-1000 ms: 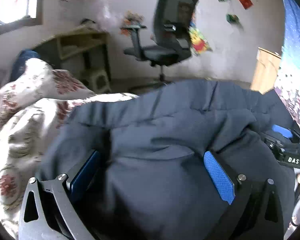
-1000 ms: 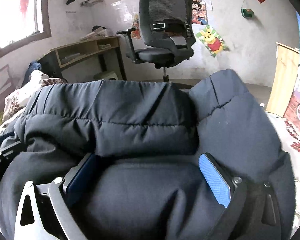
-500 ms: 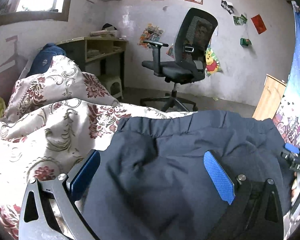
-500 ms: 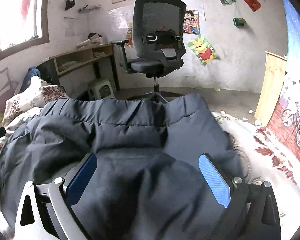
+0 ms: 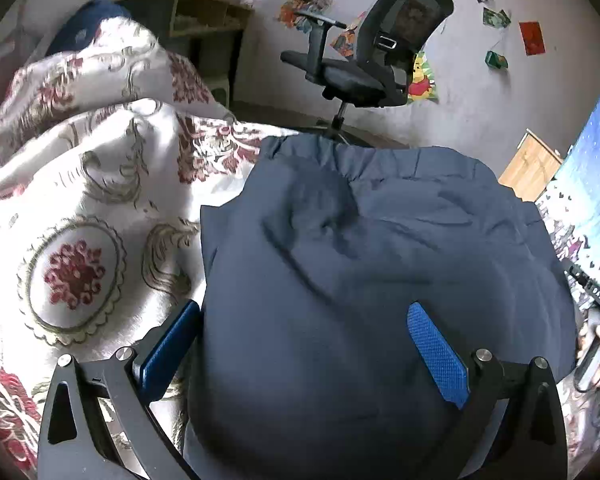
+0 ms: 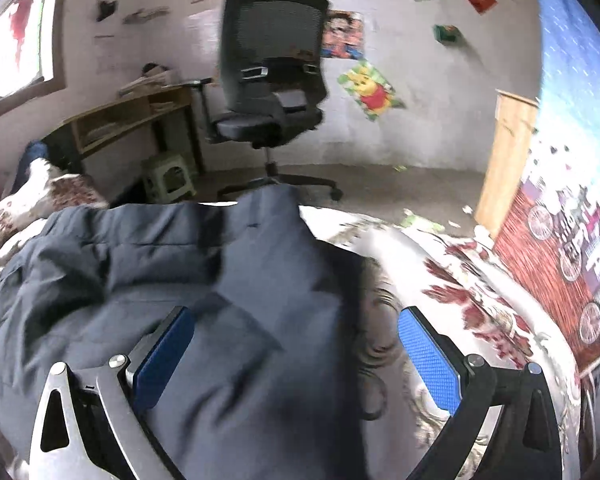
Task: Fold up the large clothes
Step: 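Push the folded jacket bundle along the bed with both tools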
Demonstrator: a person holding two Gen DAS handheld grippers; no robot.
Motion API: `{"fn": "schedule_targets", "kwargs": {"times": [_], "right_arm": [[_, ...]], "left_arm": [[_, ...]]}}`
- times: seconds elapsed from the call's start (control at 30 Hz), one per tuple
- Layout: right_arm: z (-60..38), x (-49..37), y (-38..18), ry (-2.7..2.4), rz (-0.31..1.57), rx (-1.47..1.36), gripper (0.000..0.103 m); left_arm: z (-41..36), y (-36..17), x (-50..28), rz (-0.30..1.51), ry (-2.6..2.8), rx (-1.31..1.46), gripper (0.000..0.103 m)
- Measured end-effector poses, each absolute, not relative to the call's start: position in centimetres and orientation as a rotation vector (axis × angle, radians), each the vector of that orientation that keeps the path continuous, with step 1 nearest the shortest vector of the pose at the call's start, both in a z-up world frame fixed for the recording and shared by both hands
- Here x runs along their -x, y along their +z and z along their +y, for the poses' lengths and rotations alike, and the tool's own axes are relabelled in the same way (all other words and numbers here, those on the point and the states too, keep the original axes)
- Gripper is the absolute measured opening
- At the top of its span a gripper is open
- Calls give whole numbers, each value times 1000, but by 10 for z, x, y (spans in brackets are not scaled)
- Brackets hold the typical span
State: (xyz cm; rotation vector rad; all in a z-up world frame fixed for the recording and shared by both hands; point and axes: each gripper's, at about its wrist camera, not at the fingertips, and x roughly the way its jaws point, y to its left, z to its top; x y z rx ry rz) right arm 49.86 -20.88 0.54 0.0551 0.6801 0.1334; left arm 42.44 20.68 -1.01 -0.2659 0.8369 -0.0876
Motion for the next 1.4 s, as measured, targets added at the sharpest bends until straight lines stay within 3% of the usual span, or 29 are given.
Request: {"fn": "schedule_targets", "kwargs": {"times": [0.53,0.73,1.4], "right_arm": [[-227,-528,-29,223,848,-74,103],[-244,-547,-52,330,941,-227,103],[-223,-557,-57,607,1056,-245,103]], "left_arm": [[237,-33,-439,940,-210,416,102],[239,-40,-445,972,-261,437,102],[280,-61,-457,1027,-417,604,102]]}}
